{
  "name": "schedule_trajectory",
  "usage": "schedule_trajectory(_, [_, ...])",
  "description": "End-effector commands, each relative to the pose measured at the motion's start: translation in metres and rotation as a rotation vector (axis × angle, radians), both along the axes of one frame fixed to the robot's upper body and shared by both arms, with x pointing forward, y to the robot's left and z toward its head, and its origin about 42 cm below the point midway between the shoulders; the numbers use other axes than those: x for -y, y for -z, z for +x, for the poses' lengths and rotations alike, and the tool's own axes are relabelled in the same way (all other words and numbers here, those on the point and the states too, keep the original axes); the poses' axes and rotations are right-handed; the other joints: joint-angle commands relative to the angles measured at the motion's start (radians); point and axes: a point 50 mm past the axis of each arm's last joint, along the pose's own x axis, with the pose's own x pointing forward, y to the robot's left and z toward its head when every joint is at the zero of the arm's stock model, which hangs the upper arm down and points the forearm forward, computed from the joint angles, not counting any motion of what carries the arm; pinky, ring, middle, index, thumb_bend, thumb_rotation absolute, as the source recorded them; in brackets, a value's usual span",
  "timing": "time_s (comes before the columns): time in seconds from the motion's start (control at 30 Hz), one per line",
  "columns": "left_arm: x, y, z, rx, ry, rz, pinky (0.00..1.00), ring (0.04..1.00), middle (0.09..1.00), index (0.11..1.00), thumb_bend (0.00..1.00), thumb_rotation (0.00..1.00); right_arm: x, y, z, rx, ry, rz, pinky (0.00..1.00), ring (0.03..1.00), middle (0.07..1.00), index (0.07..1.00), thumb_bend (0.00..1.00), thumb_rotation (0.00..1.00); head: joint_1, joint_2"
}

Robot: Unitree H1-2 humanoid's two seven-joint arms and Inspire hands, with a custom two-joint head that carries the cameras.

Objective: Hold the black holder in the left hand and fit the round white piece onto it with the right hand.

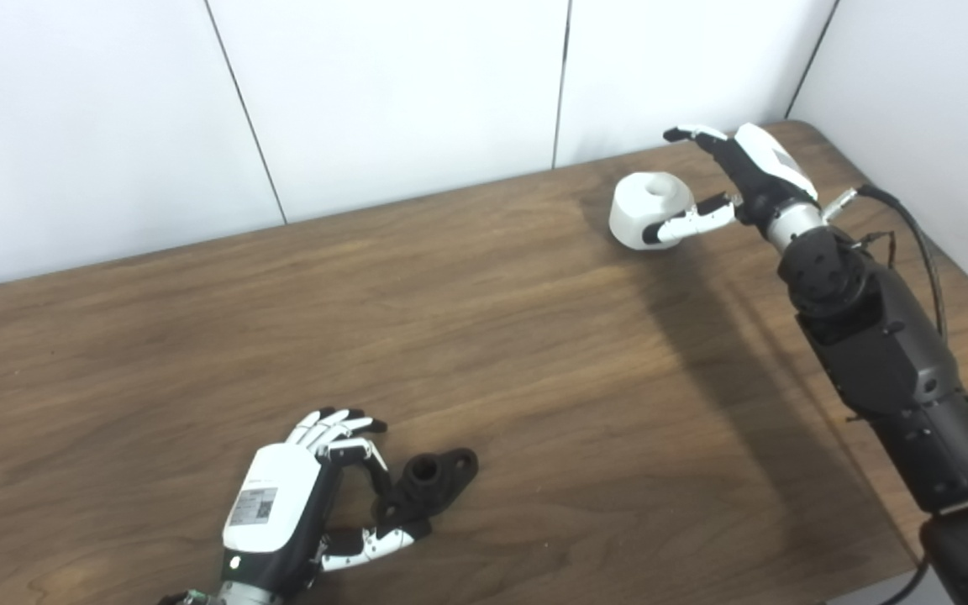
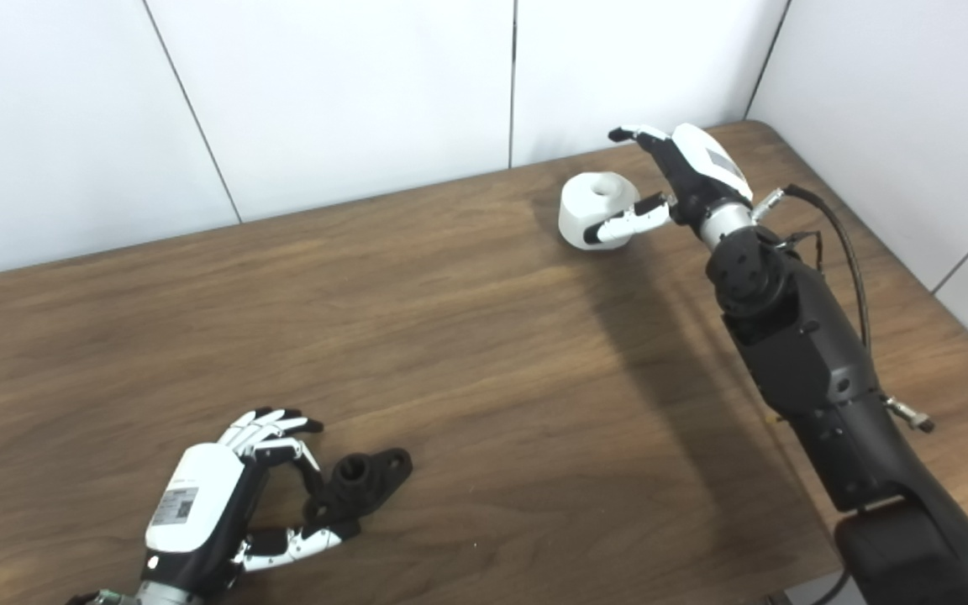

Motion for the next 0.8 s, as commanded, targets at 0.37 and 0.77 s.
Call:
schedule_trajectory(0.37, [-0.009, 0.020, -0.011, -0.080, -0.007, 0.081, 0.90, 0.829, 0.767, 0.486, 0.52, 0.05, 0.009, -0.052, 0.033, -0.040, -0.008, -0.152, 0.95, 0.953, 0.914, 0.851, 0.92, 0.25, 0.012, -0.025])
schedule_trajectory(0.77, [-0.008, 0.021, -0.012, -0.081, -0.008, 0.087, 0.92, 0.837, 0.774, 0.487, 0.52, 0.05, 0.009, -0.051, 0.042, -0.104, -0.012, -0.175, 1.00, 0.964, 0.904, 0.818, 0.91, 0.22, 0.015, -0.027])
